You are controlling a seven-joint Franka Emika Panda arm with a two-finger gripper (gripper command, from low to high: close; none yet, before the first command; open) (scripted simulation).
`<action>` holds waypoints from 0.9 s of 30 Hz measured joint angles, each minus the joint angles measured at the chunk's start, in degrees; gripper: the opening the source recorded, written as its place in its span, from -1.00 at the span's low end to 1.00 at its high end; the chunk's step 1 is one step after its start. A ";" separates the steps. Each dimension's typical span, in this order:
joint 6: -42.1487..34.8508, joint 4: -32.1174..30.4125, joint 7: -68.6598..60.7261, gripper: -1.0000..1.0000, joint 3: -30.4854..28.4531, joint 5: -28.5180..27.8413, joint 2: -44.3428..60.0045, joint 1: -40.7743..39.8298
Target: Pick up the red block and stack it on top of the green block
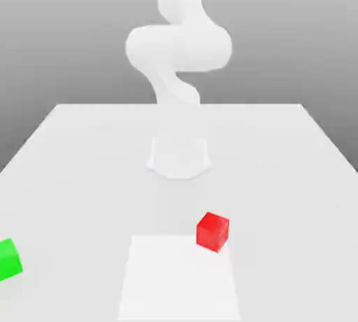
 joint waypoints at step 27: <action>41.89 -31.56 -46.43 -1.00 -1.32 4.33 51.77 12.89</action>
